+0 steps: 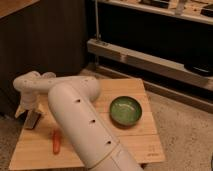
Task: Place the eraser in the ceramic cup
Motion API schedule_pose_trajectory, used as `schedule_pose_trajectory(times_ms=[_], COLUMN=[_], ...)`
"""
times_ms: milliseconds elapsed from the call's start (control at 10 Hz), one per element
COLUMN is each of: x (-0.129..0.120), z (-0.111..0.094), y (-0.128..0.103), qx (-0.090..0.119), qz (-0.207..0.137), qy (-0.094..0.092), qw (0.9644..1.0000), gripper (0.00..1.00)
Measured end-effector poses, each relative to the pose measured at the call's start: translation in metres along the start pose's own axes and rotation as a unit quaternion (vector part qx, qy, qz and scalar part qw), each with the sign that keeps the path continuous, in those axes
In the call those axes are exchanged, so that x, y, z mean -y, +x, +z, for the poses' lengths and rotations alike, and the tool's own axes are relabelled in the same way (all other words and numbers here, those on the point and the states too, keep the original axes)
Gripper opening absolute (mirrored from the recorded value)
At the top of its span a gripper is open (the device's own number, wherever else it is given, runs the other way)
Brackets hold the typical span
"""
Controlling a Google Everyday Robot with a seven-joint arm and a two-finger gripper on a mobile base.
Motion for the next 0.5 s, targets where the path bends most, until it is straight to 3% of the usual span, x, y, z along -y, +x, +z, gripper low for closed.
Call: schedule_pose_trajectory(times_ms=[500], x=[-0.0004], z=[0.0032], y=[-0.0001], qx=[0.007], qz=[0.008], qy=[-0.029], qw=[0.9995], gripper=[0.8])
